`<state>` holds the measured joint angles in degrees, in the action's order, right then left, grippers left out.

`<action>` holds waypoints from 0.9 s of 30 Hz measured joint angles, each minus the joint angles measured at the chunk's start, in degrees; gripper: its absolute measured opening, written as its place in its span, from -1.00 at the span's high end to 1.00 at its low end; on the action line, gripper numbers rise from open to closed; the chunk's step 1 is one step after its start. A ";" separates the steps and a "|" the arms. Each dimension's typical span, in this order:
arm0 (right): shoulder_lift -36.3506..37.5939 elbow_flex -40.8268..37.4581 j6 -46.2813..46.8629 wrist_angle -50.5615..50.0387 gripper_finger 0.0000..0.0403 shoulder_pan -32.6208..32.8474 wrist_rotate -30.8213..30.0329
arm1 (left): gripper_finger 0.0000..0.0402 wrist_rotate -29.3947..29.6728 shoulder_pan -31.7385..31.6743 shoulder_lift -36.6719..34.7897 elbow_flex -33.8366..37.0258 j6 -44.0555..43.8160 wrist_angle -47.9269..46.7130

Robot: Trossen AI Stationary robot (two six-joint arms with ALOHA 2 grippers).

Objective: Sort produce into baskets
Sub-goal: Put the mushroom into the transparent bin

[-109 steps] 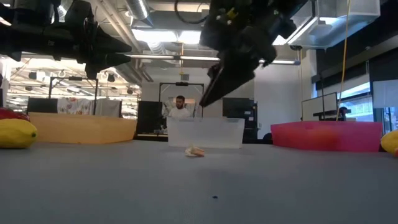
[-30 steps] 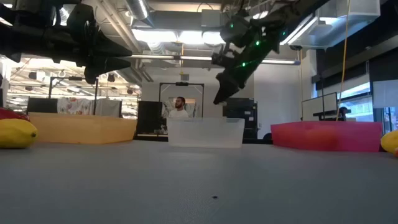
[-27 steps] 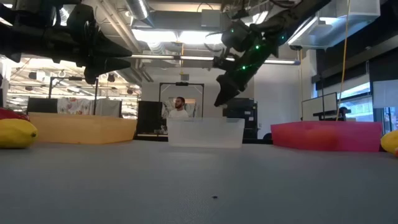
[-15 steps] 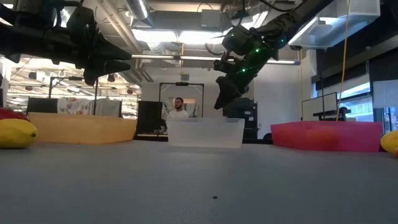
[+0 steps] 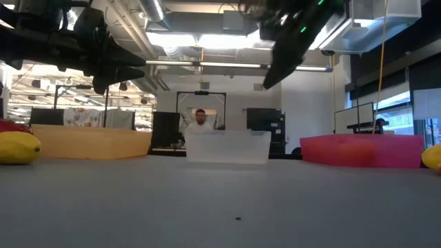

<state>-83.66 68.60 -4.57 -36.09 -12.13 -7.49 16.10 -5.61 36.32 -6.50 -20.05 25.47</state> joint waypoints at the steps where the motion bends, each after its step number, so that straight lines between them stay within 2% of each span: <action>1: 1.36 0.00 1.16 -2.30 -0.09 1.47 -0.02 | 0.17 0.00 0.02 0.00 0.00 -0.02 0.00; 7: 6.35 0.00 9.71 -11.76 -0.10 10.28 0.06 | 0.17 0.00 0.01 -0.02 0.00 0.31 0.45; 15: 4.94 0.00 22.41 -21.73 -0.10 21.21 -0.19 | 0.17 0.00 0.00 -0.02 0.00 0.31 0.47; 20: 4.68 -1.29 30.14 -22.35 -0.10 26.95 -1.98 | 0.17 0.00 0.00 -0.02 0.00 0.44 0.44; 27: 4.64 -8.39 41.91 -22.60 -0.10 32.35 -1.04 | 0.17 0.00 0.00 -0.02 0.00 0.39 0.46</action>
<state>-79.02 60.21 37.34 -58.69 20.21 -8.53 16.10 -5.61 36.29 -6.50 -19.66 25.93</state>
